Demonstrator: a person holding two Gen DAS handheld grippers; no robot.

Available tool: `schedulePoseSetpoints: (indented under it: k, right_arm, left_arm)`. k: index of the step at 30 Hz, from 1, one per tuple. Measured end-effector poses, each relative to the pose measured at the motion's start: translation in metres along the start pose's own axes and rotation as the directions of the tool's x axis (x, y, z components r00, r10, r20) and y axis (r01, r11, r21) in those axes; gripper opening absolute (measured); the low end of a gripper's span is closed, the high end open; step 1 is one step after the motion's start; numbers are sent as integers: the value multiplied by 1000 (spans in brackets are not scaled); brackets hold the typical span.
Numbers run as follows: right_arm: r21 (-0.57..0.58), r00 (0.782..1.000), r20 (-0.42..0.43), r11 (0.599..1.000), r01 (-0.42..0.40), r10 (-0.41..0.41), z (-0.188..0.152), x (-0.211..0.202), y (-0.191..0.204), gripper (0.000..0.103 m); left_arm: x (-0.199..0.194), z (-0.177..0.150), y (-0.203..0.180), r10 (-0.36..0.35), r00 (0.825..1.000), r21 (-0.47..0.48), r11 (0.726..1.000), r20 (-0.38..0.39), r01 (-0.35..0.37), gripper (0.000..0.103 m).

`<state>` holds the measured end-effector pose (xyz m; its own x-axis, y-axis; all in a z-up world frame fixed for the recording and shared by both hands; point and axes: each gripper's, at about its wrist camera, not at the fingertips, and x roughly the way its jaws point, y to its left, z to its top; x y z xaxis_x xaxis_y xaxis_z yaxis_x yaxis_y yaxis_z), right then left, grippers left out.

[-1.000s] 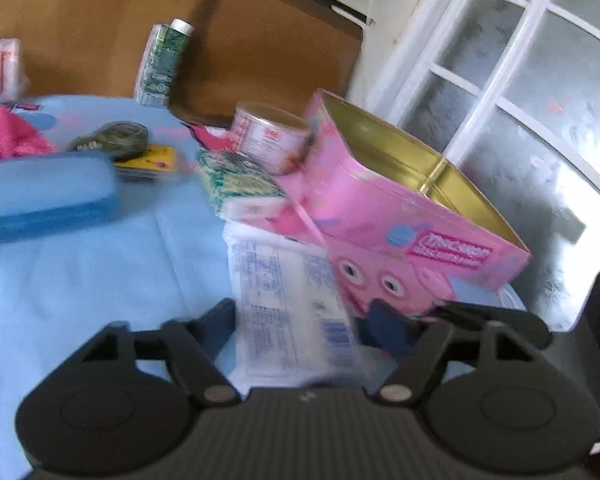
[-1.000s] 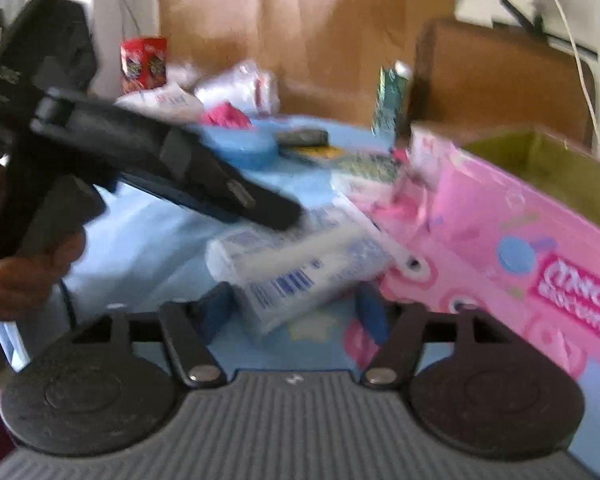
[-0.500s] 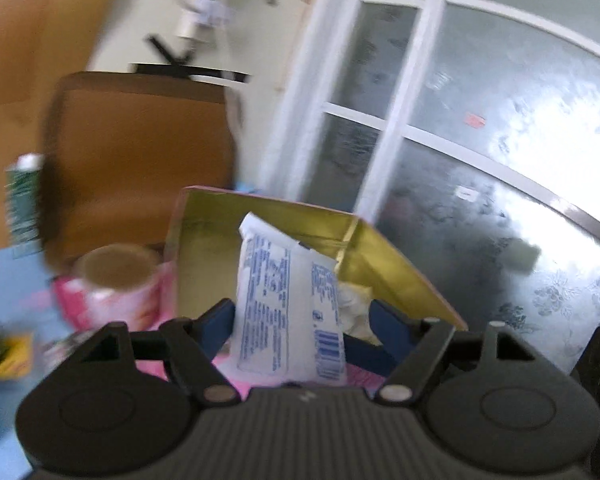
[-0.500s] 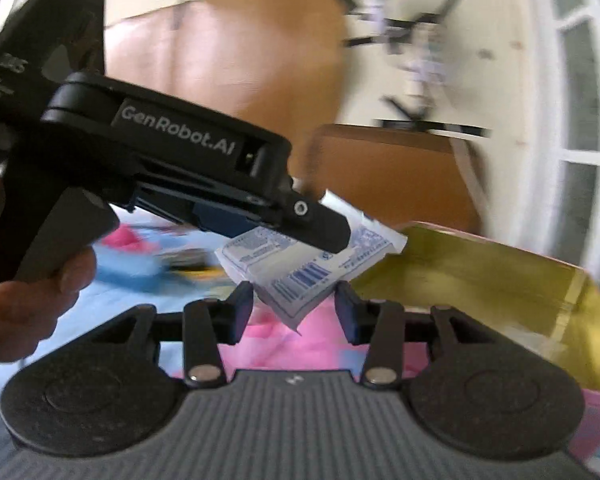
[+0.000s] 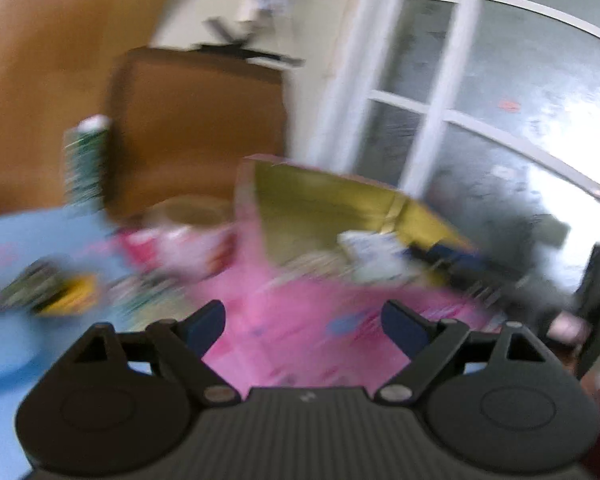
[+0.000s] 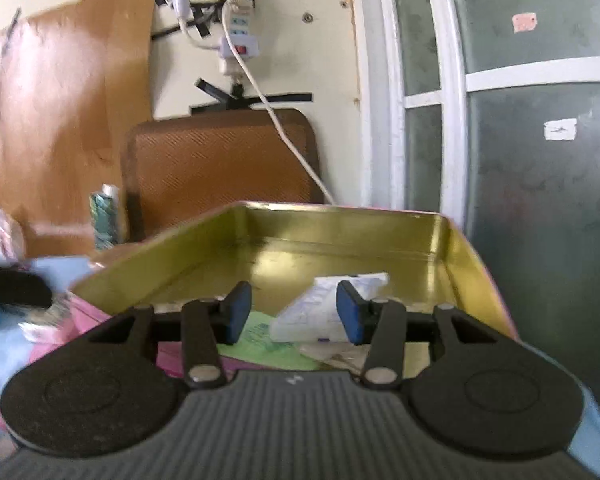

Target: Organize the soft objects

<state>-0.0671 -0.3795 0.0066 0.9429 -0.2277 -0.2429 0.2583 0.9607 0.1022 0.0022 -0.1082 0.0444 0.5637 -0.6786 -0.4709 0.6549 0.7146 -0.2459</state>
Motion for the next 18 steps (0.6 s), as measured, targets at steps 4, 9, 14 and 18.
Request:
schedulePoseSetpoints:
  k: [4, 9, 14, 18]
  right_arm:
    - [18, 987, 34, 987, -161, 160, 9, -9, 23, 47]
    - [-51, 916, -24, 915, -400, 400, 18, -12, 83, 44]
    - [-96, 833, -167, 832, -546, 528, 26, 28, 160, 45]
    - [116, 752, -312, 808, -577, 581, 35, 108, 205, 45]
  left_arm:
    - [-40, -30, 52, 138, 990, -111, 984, 3, -137, 88]
    - [-72, -57, 99, 336, 942, -206, 923, 19, -325, 89]
    - [-90, -64, 121, 351, 931, -348, 889, 100, -298, 90]
    - [-93, -63, 124, 343, 932, -351, 893, 119, -284, 90]
